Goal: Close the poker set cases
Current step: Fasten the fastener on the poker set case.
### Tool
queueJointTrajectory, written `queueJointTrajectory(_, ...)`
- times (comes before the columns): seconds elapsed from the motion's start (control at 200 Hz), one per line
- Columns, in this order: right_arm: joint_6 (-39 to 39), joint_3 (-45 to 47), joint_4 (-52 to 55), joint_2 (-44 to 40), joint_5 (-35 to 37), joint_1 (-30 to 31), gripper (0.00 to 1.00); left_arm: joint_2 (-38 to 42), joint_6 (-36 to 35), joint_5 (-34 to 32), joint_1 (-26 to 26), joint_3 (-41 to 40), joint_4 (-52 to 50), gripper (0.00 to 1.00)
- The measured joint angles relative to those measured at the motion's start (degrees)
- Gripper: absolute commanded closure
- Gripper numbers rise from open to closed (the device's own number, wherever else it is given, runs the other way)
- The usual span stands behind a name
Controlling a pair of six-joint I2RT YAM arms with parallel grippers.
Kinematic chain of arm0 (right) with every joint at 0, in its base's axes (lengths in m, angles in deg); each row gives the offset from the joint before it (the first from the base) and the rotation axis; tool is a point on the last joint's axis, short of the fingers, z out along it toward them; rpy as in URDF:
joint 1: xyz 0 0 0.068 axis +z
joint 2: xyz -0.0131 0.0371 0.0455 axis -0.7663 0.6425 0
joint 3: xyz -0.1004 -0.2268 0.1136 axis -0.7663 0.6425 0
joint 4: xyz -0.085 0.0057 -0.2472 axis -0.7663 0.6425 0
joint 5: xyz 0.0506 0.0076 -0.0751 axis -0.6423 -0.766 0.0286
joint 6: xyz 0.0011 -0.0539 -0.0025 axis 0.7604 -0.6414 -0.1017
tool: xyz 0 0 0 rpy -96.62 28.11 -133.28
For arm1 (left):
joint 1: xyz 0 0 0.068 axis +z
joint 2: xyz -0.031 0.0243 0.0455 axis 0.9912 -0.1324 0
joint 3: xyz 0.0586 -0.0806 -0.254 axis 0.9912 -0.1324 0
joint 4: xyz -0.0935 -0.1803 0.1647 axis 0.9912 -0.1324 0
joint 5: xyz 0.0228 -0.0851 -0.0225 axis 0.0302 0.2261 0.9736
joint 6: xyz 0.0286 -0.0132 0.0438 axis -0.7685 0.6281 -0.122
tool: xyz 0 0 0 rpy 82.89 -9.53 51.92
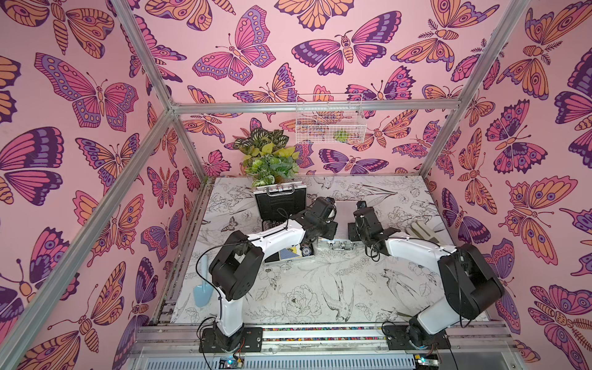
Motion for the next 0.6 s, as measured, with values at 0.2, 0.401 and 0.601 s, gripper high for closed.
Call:
queueJointTrajectory(0.2,-1.7,-0.39,0.5,0.0,-0.68,-0.22,0.37,-2.62,1.97,2.23,0.63,0.48,0.48,1.0)
queueJointTrajectory(0.401,-5.29,-1.36,1.55,0.0,-3.72,-0.31,0.36,-4.13,4.48,4.42,1.99,0.55,3.85,1.0)
queueJointTrajectory(0.601,-13.03,-3.3,4.48,0.02,-12.0,-0.28,0.32,-4.22,6.47,5.84,2.78,-2.34,10.03,1.0)
